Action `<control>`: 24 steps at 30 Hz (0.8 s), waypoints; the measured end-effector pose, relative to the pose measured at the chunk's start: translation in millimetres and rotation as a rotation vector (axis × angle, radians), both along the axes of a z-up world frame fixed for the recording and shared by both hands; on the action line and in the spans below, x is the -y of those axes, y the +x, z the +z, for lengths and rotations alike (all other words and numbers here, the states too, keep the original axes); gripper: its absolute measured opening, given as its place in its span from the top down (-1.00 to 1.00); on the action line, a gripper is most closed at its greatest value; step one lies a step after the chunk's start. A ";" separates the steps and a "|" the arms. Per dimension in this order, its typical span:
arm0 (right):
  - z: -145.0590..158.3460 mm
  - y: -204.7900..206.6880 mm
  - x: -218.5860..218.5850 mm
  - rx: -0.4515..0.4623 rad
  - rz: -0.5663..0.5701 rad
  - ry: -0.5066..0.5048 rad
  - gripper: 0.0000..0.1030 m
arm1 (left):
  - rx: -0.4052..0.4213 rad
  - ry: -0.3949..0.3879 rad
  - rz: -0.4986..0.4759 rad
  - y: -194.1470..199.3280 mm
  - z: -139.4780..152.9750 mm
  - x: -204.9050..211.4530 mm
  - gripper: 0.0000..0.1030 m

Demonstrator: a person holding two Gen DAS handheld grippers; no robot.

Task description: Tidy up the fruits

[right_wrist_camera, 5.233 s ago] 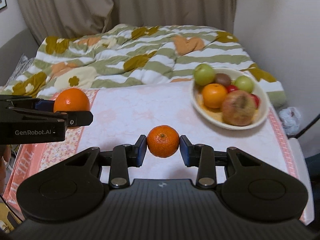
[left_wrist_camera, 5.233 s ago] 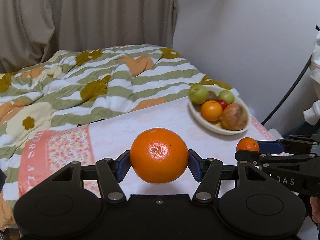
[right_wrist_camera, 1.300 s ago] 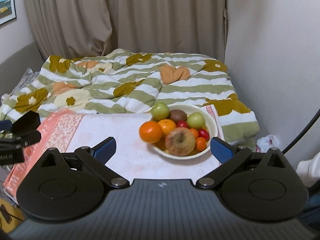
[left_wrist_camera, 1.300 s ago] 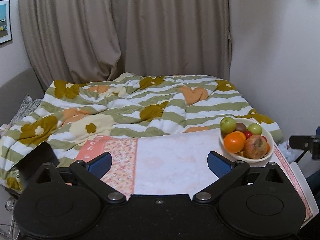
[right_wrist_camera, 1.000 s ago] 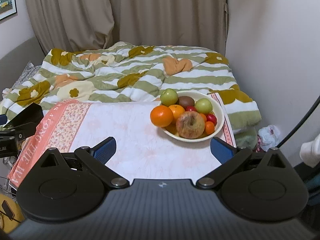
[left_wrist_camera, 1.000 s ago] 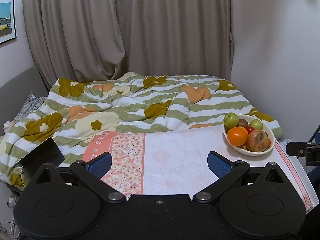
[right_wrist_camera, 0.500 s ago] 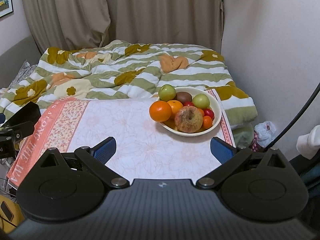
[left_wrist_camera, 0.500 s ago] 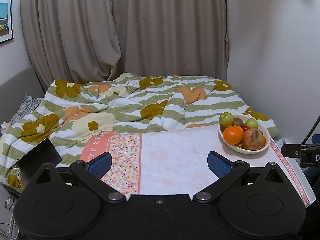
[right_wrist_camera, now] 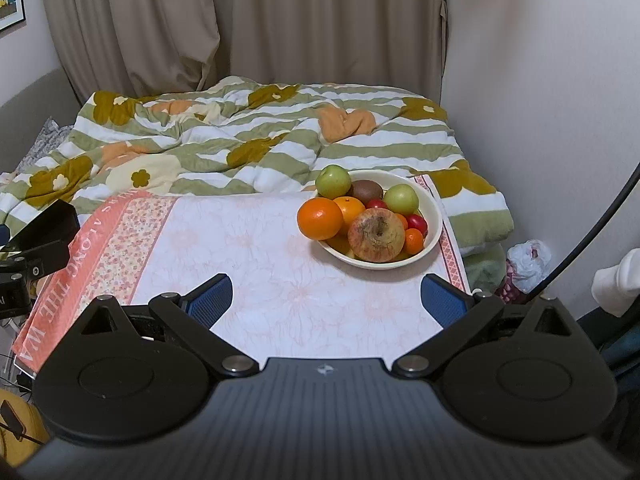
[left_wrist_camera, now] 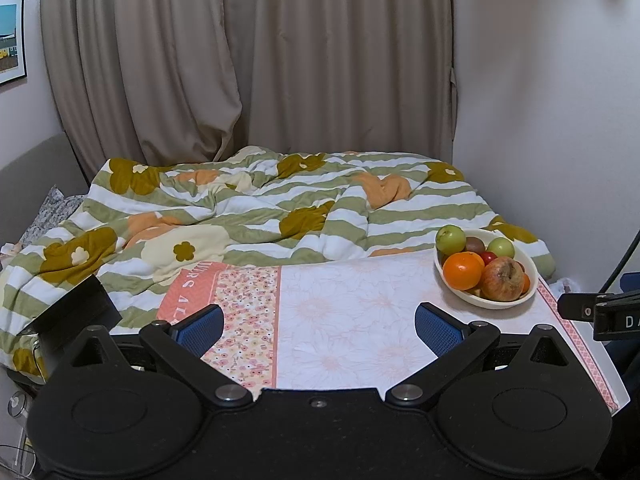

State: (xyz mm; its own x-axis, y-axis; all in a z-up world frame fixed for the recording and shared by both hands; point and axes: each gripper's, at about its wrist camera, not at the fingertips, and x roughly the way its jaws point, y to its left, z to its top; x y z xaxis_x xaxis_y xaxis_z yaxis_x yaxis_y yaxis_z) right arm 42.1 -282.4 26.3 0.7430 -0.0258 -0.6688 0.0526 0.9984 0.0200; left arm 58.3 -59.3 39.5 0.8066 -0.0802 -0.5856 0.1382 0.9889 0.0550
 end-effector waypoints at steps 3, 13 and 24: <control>-0.6 0.8 -0.9 -0.002 0.001 -0.001 -1.00 | 0.001 0.000 -0.001 0.1 0.0 -0.2 -1.00; -0.7 1.1 -1.5 -0.004 0.001 0.000 -1.00 | 0.001 0.002 0.000 1.1 0.1 2.0 -1.00; -3.5 2.9 -7.0 -0.013 0.004 0.000 -1.00 | -0.012 -0.007 -0.001 2.4 -0.5 2.9 -1.00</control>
State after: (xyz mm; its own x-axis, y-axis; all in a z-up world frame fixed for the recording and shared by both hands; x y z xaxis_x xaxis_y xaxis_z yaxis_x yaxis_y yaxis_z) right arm 45.0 -275.4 22.8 0.7345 -0.0226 -0.6782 0.0489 0.9986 0.0197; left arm 60.7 -62.2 39.0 0.7993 -0.0850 -0.5949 0.1398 0.9891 0.0465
